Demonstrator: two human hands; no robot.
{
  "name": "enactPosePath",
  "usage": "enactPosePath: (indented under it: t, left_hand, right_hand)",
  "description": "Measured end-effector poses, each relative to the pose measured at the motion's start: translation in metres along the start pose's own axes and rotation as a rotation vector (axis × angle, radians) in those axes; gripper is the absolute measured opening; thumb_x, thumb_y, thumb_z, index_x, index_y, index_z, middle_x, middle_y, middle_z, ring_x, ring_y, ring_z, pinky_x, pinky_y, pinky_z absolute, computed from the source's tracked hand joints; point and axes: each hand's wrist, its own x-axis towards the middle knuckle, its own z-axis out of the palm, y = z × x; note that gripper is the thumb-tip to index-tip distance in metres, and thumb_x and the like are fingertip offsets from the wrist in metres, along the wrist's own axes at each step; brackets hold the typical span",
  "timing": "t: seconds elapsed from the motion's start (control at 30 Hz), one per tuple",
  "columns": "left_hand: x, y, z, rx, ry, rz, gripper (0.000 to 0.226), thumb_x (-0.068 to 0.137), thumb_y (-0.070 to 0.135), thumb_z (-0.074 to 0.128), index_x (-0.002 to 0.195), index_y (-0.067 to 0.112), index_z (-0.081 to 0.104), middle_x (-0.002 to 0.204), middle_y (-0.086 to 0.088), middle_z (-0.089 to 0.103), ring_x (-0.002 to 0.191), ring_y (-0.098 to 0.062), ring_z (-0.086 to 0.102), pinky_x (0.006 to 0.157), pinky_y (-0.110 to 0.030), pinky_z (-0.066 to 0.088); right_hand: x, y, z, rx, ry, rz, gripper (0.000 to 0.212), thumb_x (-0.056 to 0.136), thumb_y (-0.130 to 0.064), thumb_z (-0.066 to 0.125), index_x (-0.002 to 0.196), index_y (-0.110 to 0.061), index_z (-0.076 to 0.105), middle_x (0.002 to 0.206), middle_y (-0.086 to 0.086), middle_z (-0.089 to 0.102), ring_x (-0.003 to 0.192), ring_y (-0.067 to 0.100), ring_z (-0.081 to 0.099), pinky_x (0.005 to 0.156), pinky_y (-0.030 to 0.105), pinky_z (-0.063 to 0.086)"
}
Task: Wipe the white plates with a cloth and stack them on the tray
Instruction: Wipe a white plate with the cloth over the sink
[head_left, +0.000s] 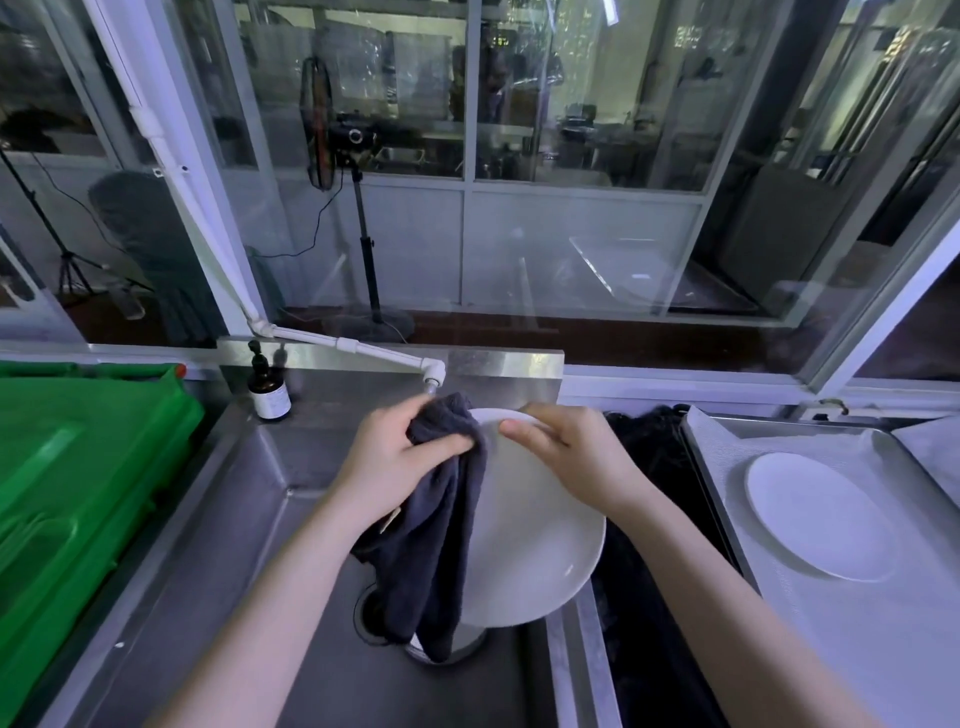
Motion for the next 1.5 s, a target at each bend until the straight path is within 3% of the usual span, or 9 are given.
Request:
enactPosePath:
  t: [0.27,0.37,0.53,0.73,0.8,1.03,1.17,1.33,1.5]
  left_hand:
    - [-0.021,-0.021,0.012,-0.431,0.352,-0.364,0.015,0.085,0.015,0.075,0.097,0.022,0.071,0.094,0.006,0.077,0.096,-0.012,0.071,0.085,-0.028,0.053]
    - [-0.015,-0.020,0.002,-0.221,0.218,-0.240,0.015,0.082,0.015,0.078,0.091,0.025,0.072,0.089,0.013,0.076,0.088,-0.003,0.069,0.076,-0.015,0.051]
    - [-0.002,0.000,0.001,0.235,-0.162,0.064,0.027,0.068,0.040,0.082,0.086,0.053,0.067,0.084,0.026,0.070,0.082,0.011,0.061,0.073,-0.008,0.044]
    - [-0.016,-0.019,0.007,-0.263,0.214,-0.162,0.021,0.081,0.015,0.078,0.089,0.035,0.073,0.089,0.013,0.076,0.089,-0.002,0.070,0.075,-0.014,0.051]
    - [-0.018,-0.024,0.009,-0.219,0.275,-0.233,0.016,0.083,0.016,0.077,0.087,0.031,0.071,0.086,0.015,0.076,0.089,-0.004,0.070,0.072,-0.012,0.050]
    - [-0.014,-0.014,0.007,0.179,-0.133,0.006,0.030,0.070,0.024,0.087,0.092,0.039,0.072,0.086,0.018,0.074,0.086,0.006,0.066,0.078,-0.013,0.047]
    - [-0.020,-0.024,0.003,-0.018,0.092,-0.154,0.024,0.078,0.015,0.082,0.092,0.033,0.071,0.087,0.013,0.076,0.085,0.002,0.069,0.076,-0.015,0.050]
    - [-0.038,-0.029,0.028,-0.624,0.510,-0.464,0.005,0.087,0.018,0.073,0.092,0.019,0.074,0.091,0.002,0.077,0.087,-0.010,0.073,0.069,-0.021,0.056]
    - [-0.026,-0.028,0.013,-0.608,0.556,-0.446,0.004,0.085,0.017,0.075,0.088,0.016,0.073,0.086,0.001,0.077,0.088,-0.016,0.072,0.078,-0.031,0.053]
  right_hand:
    - [-0.021,0.022,0.012,0.480,0.477,0.390,0.056,0.092,-0.049,0.060,0.076,0.004,0.052,0.066,-0.001,0.041,0.062,0.012,0.037,0.057,0.030,0.028]
    - [-0.023,0.026,0.005,0.387,0.367,0.309,0.055,0.097,-0.041,0.062,0.066,-0.002,0.038,0.063,-0.002,0.032,0.058,0.012,0.030,0.053,0.030,0.023]
    - [-0.019,0.010,0.014,-0.012,0.025,0.026,0.039,0.093,-0.041,0.062,0.066,-0.014,0.063,0.059,-0.001,0.039,0.059,0.007,0.033,0.055,0.030,0.029]
    - [-0.028,0.018,0.011,0.345,0.314,0.258,0.053,0.097,-0.039,0.063,0.062,-0.008,0.037,0.060,-0.006,0.031,0.058,0.010,0.029,0.051,0.027,0.021]
    - [-0.033,0.018,0.019,0.410,0.340,0.345,0.052,0.098,-0.038,0.062,0.063,-0.007,0.040,0.061,-0.004,0.032,0.058,0.011,0.030,0.053,0.030,0.021]
    - [-0.029,0.010,0.030,0.160,-0.063,0.148,0.049,0.097,-0.038,0.061,0.093,0.010,0.066,0.072,0.023,0.057,0.071,0.012,0.036,0.065,0.033,0.032]
    - [-0.034,0.007,0.023,0.261,0.152,0.241,0.056,0.095,-0.041,0.064,0.067,0.005,0.046,0.063,0.001,0.032,0.061,0.012,0.029,0.057,0.033,0.024]
    - [-0.036,-0.001,0.052,0.722,0.748,0.590,0.045,0.097,-0.044,0.058,0.073,-0.006,0.057,0.064,-0.006,0.045,0.062,0.010,0.039,0.058,0.031,0.032]
    - [-0.034,0.012,0.035,0.710,0.481,0.478,0.036,0.096,-0.042,0.063,0.088,-0.007,0.062,0.074,-0.004,0.060,0.069,0.011,0.052,0.060,0.028,0.039]
